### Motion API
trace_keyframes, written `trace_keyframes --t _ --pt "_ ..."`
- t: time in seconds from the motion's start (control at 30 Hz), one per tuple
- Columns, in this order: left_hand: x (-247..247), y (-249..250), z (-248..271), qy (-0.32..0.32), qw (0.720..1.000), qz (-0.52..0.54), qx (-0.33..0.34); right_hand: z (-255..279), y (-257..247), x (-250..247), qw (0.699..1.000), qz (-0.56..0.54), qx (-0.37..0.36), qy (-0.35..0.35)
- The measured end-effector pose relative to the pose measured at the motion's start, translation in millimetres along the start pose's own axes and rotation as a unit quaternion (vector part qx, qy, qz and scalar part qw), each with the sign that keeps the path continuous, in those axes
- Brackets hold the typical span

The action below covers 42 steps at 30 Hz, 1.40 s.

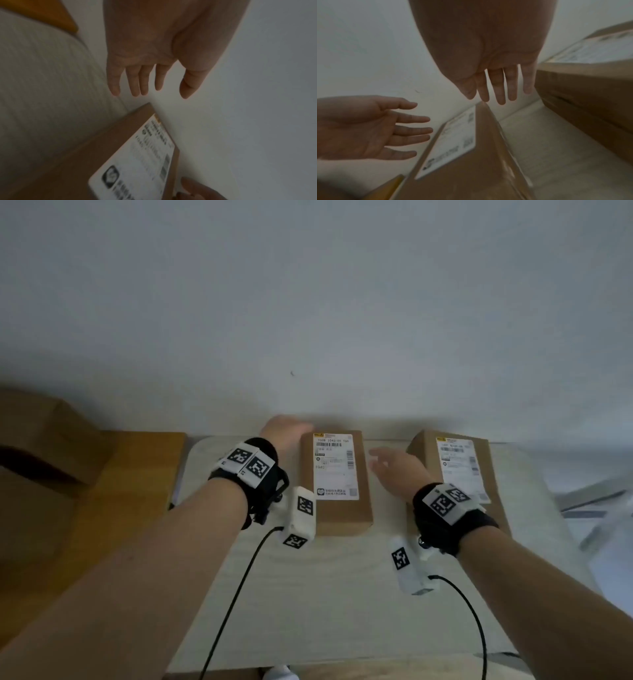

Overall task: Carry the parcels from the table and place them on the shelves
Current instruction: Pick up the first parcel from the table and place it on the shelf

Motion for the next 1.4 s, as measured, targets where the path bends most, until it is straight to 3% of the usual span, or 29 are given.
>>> trace_keyframes --t 0.3,0.53,0.87,1.1,1.4 --pt "27 -68 -19 -0.081 0.975 0.151 -0.142 -15 24 39 0.987 -0.145 0.076 -0.01" --pt "37 -83 -15 -0.121 0.962 0.174 -0.172 -20 35 62 0.933 -0.323 0.155 -0.045" --pt "30 -78 1 -0.117 0.968 0.168 -0.146 -6 37 82 0.872 -0.451 0.155 -0.112" --pt "14 -36 35 -0.108 0.976 0.181 -0.051 14 25 55 0.819 -0.564 0.072 -0.083" --pt "-6 -1 84 -0.112 0.965 0.237 0.003 50 10 9 0.794 -0.602 -0.014 -0.08"
Point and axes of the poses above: each hand's wrist, its own z-axis away from the middle knuckle, its own x-axis out of the palm, y = z × x, the point moved 8 cm from there along -z, towards the middle knuckle, and after that the axes turned 1 degree about y, right-handed, at the moved point
